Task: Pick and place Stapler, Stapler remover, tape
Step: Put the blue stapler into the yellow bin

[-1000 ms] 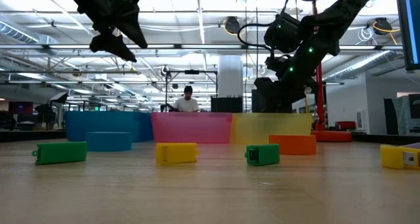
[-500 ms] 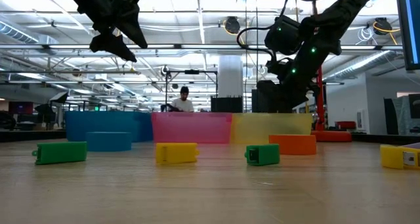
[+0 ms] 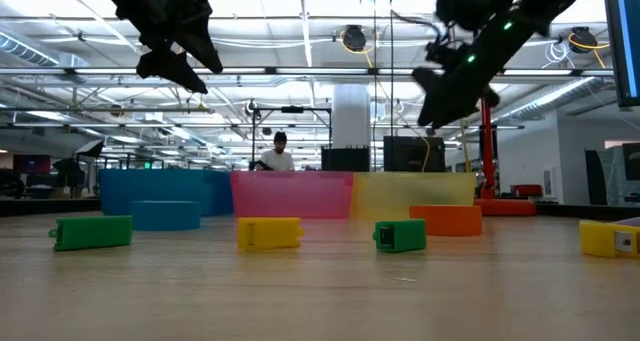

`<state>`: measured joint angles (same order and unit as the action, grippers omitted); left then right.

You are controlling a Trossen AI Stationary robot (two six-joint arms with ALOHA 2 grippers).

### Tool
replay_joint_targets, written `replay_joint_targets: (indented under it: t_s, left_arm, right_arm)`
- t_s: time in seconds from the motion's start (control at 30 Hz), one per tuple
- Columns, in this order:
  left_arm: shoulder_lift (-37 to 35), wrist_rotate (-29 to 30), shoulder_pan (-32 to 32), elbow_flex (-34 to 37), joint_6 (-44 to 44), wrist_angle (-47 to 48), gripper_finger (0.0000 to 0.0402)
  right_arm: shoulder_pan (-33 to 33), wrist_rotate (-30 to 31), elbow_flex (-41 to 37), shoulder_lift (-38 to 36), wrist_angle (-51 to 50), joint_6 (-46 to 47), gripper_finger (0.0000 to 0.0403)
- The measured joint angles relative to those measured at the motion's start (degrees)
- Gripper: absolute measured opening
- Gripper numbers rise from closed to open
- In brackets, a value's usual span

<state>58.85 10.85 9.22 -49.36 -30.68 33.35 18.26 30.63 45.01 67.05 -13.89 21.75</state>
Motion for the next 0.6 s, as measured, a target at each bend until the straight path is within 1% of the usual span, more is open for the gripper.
replay_joint_targets:
  t_s: [0.1, 0.3, 0.47, 0.53, 0.6]
  left_arm:
    - [0.0, 1.17, 0.01, 0.0, 0.26, 0.4, 0.0273]
    - [0.0, 2.28, 0.01, 0.0, 1.07, 0.5, 0.0273]
    - [0.0, 2.34, 0.01, 0.0, 1.9, -0.21, 0.0273]
    - [0.0, 2.34, 0.01, 0.0, 1.94, -0.37, 0.0273]
    - [0.0, 2.36, 0.01, 0.0, 1.95, -0.42, 0.0273]
  right_arm:
    - [-0.39, -6.11, 0.04, -5.72, -7.42, 3.41, 0.0183]
    - [-0.39, -25.08, 0.04, -14.15, -27.98, 15.26, 0.0183]
    - [-0.45, -41.38, 0.03, -16.84, -42.48, 26.93, 0.0183]
    - [-1.07, -47.29, 0.02, -16.95, -46.52, 31.24, 0.0183]
    - [-2.47, -51.97, 0.02, -16.92, -49.16, 35.32, 0.0183]
